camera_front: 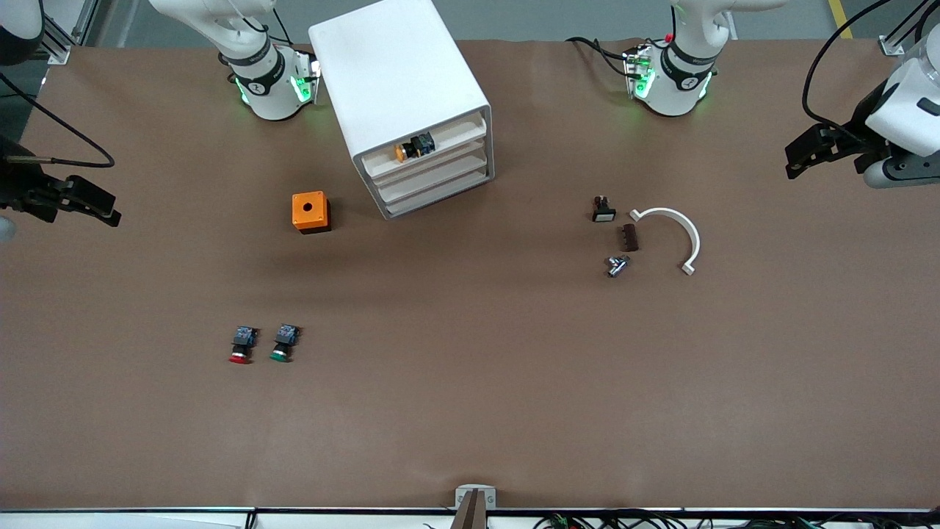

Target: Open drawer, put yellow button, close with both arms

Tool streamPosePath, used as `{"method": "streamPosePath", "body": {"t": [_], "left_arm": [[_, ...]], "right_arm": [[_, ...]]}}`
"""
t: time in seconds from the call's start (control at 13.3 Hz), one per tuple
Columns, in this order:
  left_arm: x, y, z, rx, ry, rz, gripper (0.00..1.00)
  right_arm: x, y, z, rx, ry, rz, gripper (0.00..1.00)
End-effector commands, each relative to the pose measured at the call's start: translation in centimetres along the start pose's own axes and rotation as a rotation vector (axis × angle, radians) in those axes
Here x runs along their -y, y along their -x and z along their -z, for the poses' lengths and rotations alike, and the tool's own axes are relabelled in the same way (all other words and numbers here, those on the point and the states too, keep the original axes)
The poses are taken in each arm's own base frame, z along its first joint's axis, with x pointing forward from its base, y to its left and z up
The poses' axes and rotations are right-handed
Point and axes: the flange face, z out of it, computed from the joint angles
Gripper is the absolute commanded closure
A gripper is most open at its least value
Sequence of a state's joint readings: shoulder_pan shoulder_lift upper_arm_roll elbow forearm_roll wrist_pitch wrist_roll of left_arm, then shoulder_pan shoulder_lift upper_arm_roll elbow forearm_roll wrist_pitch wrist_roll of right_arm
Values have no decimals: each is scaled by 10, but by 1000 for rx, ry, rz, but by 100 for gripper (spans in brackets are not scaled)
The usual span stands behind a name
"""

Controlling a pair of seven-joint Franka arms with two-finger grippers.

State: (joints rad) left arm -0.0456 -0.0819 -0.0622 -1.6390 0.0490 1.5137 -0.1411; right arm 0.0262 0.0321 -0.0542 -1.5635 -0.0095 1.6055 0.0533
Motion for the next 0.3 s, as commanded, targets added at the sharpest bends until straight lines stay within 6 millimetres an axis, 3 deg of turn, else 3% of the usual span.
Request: {"method": "streamPosePath", "body": {"t": [0.0, 0.22], "left_arm": [[5, 3, 8, -13, -6, 0, 0], [5, 3, 9, -13, -9, 4, 0]], "right_arm": [[-2, 7, 4, -10, 7, 8, 0], [-3, 7, 3, -10, 5, 6, 0]]}}
